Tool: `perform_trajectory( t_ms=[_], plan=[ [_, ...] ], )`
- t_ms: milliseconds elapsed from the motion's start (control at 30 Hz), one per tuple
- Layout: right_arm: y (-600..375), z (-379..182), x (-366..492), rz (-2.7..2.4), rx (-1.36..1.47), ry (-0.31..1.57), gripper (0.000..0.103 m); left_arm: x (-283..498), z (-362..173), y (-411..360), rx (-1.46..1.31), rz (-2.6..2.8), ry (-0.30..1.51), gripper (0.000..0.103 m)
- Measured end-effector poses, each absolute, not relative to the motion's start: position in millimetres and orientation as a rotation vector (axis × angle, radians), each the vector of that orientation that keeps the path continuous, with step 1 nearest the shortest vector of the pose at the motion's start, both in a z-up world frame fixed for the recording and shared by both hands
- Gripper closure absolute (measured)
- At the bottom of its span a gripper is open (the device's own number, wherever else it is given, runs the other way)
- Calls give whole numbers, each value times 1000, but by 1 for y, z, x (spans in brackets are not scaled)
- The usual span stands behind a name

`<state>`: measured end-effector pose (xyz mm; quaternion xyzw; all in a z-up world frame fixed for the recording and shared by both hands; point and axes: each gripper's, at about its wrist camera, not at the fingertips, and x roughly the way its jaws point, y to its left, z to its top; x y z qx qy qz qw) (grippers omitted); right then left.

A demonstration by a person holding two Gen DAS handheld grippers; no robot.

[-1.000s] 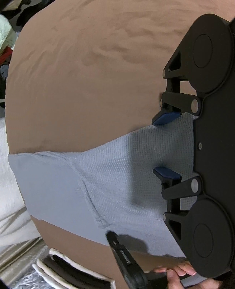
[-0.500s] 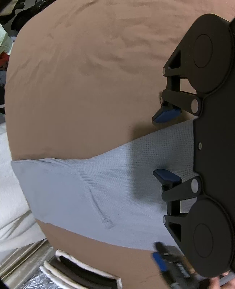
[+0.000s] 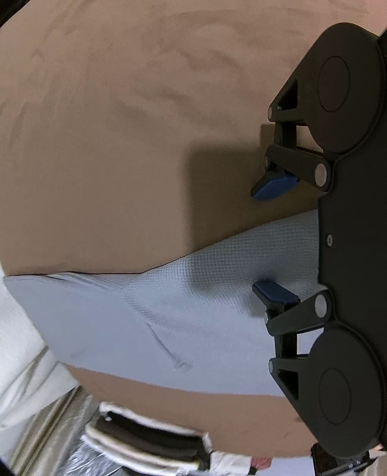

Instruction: Fold clothes

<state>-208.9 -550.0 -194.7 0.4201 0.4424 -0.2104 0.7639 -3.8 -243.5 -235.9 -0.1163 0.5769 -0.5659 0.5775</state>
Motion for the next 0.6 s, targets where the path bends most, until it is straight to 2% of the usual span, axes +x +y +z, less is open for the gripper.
perform_trajectory(
  t_ms=[33,67,100,133,300,367,400,567,600],
  plan=[
    [-549,-195,-204,-449,897,974,32,-9,-233,-248,-246,-1336,1329,39],
    [-546,-194,-202,-433,874,982,32,-13,-229,-252,-211,-1349,1309,64],
    [-543,-193,-200,-413,852,988,32,-17,-225,-255,-176,-1363,1289,82],
    [-540,-193,-199,-372,847,982,32,-18,-221,-256,-158,-1365,1268,92],
    [-530,-180,-204,-189,901,871,32,-3,-223,-242,-222,-1294,1295,86],
    [-530,-176,-207,-176,921,839,32,-1,-228,-240,-232,-1287,1318,73],
    [-531,-175,-208,-174,936,826,32,-1,-230,-239,-237,-1286,1329,70],
    [-536,-193,-212,-269,963,900,33,-8,-234,-253,-227,-1307,1360,36],
    [-537,-196,-210,-280,974,912,33,-6,-235,-260,-233,-1304,1371,36]
  ],
)
